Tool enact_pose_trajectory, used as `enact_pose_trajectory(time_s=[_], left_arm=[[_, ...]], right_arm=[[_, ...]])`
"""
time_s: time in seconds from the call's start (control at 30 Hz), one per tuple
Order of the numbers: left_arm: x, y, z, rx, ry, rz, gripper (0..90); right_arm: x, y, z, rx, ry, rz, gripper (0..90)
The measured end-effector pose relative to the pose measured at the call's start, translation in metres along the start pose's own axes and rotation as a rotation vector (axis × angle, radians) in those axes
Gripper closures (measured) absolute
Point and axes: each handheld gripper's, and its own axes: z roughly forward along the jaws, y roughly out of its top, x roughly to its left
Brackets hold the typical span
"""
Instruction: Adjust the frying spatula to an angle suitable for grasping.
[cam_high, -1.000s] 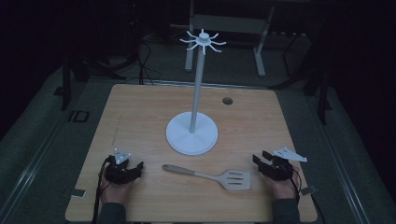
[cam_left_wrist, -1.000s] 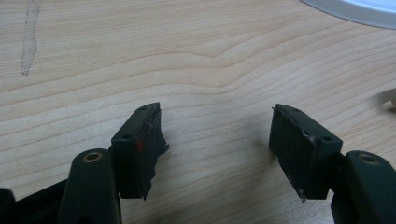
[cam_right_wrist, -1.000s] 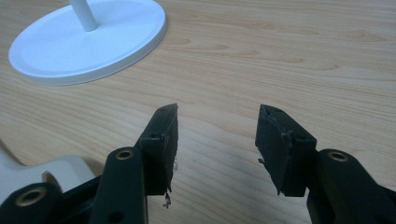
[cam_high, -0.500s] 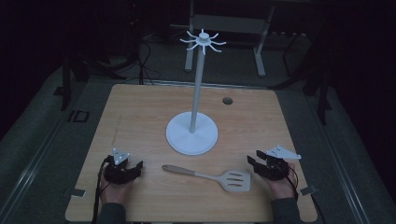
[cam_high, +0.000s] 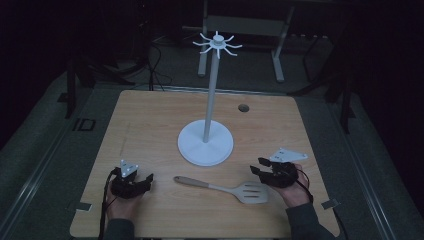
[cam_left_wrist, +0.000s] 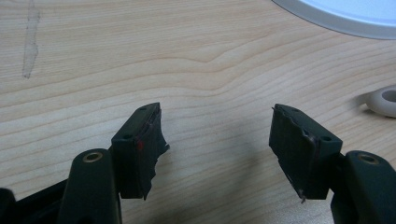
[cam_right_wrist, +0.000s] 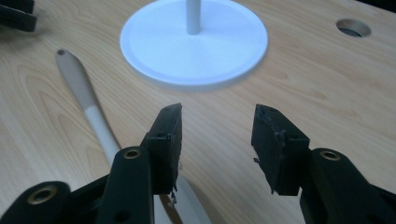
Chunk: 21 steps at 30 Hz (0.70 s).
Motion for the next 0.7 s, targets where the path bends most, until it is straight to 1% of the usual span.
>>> enact_pose_trajectory(time_s=[0.07,0.13,0.2,0.23,0.27,0.4,0.5,0.6,0.7], left_arm=[[-0.001,0.0,0.0,-0.002,0.0,0.002,35.0],[-0.001,0.0,0.0,-0.003,0.001,0.001,35.1],[0.0,0.0,0.0,-0.002,0.002,-0.001,35.1],[0.0,0.0,0.0,-0.003,0.002,-0.005,35.0],[0.0,0.0,0.0,-0.005,0.0,-0.007,35.0],[0.0,0.0,0.0,-0.008,-0.001,-0.01,35.1],[0.001,0.0,0.0,-0.008,-0.002,-0.013,35.0],[0.001,0.0,-0.001,-0.01,-0.002,-0.014,35.0],[0.001,0.0,-0.001,-0.01,-0.001,-0.013,34.9]], right_arm=[[0.003,0.008,0.002,0.006,0.015,-0.019,53.2],[0.007,0.016,0.003,0.019,0.025,-0.047,55.1],[0.013,0.024,0.005,0.034,0.029,-0.086,57.7],[0.018,0.031,0.008,0.056,0.033,-0.116,58.0],[0.018,0.031,0.008,0.056,0.033,-0.116,58.0],[0.028,0.043,0.016,0.093,0.041,-0.179,57.0],[0.035,0.05,0.022,0.117,0.042,-0.205,54.2],[0.043,0.057,0.03,0.147,0.056,-0.236,54.1],[0.049,0.061,0.037,0.17,0.074,-0.254,53.8]])
